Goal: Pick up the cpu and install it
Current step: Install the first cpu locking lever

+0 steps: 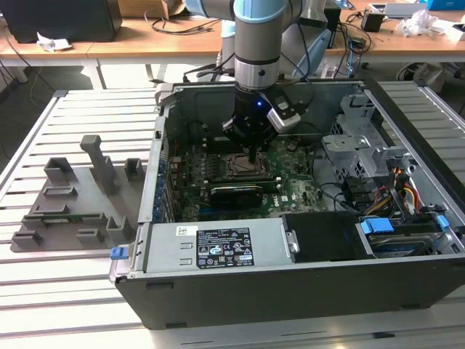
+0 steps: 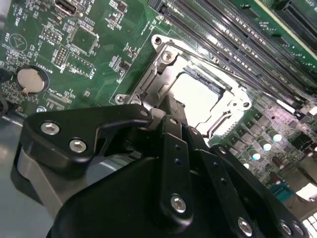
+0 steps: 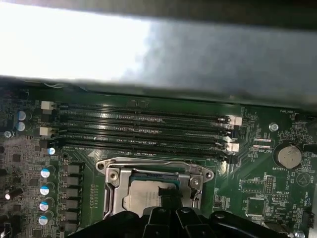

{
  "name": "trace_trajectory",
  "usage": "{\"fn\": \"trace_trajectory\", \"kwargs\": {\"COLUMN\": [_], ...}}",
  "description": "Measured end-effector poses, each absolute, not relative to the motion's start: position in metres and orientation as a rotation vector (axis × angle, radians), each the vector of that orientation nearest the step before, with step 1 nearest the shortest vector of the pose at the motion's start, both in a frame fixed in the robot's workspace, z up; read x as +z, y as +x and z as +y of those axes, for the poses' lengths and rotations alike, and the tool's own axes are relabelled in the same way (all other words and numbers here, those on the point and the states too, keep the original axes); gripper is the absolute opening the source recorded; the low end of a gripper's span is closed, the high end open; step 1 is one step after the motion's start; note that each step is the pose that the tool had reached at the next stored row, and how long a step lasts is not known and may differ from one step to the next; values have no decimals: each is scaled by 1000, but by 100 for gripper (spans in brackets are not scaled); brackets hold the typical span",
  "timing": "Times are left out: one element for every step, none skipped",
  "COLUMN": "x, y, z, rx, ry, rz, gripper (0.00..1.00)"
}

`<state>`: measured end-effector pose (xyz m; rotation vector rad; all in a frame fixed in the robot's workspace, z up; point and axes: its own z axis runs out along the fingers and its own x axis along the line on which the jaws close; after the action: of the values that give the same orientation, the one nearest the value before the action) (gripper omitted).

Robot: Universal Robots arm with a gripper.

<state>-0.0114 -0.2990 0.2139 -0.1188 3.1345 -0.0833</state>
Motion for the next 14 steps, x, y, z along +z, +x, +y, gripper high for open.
{"fn": "trace_trajectory", "kwargs": {"x": [218, 222, 225, 226, 227, 228, 229, 229, 230, 231, 234, 236, 239, 245], "y": [-11, -11, -11, -11, -11, -11, -11, -11, -11, -11, -11, -11, -11, -11], "z": [-299, -299, -299, -299, -299, -299, -299, -299, -299, -299, -299, -299, -299, -299], "rx": [-85, -86, -86, -87, -87, -87, -87, -87, -87, -87, -87, -87, -87, -87], "ry": [-119, -119, -119, -119, -119, -119, -119, -119, -119, -119, -119, -119, -119, -119], "rz": [3134, 3134, 3134, 3134, 3134, 3134, 3134, 3134, 3134, 3134, 3134, 3134, 3134, 3134], "gripper": [11, 11, 11, 11, 11, 11, 11, 11, 11, 11, 11, 11, 11, 11]}}
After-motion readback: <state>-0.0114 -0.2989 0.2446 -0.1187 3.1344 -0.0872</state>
